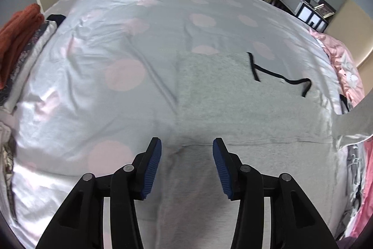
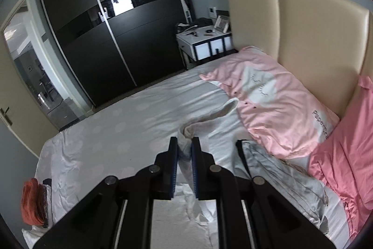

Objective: Fold clothes

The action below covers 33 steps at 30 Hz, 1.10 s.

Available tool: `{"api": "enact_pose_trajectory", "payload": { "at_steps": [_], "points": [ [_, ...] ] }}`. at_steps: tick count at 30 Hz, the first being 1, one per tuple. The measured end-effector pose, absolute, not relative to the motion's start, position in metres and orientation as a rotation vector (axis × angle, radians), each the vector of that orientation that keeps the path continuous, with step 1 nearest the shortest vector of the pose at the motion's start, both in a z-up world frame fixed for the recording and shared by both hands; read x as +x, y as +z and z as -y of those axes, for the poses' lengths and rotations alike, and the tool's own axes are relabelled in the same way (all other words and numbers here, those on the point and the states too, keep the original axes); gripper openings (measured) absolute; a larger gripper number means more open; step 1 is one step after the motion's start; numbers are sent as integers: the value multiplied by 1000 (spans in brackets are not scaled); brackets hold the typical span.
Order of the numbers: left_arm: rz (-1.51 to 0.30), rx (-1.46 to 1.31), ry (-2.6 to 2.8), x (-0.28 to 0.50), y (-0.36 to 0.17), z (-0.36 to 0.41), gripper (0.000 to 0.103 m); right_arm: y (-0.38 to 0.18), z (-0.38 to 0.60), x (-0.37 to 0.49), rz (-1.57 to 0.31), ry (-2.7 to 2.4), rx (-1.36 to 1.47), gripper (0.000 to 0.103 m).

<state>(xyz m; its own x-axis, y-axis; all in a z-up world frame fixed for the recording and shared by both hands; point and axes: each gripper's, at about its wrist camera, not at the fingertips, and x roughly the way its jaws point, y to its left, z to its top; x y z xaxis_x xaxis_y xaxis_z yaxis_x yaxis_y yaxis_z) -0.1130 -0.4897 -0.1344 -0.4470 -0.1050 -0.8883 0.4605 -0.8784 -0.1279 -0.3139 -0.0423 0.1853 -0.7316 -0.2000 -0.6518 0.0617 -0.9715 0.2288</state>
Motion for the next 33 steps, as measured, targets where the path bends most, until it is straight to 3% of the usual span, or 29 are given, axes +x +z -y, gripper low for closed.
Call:
{"api": "enact_pose_trajectory", "payload": {
  "at_steps": [8,13,25,33],
  "points": [
    [-656,1378,-2316,-92,-140,528,48,153,206,-295,137,-2617,1061,10],
    [-728,1365,-2297,-90,-146,542,48,104,282,-284,69,-2503,1097,10],
    [-880,1343,-2247,-89,-155,568,48,-57,388,-269,113,-2204,1338,10],
    [-896,1368,-2198,-97,-169,575,48,-133,438,-246,66,-2002,1450,14]
  ]
}}
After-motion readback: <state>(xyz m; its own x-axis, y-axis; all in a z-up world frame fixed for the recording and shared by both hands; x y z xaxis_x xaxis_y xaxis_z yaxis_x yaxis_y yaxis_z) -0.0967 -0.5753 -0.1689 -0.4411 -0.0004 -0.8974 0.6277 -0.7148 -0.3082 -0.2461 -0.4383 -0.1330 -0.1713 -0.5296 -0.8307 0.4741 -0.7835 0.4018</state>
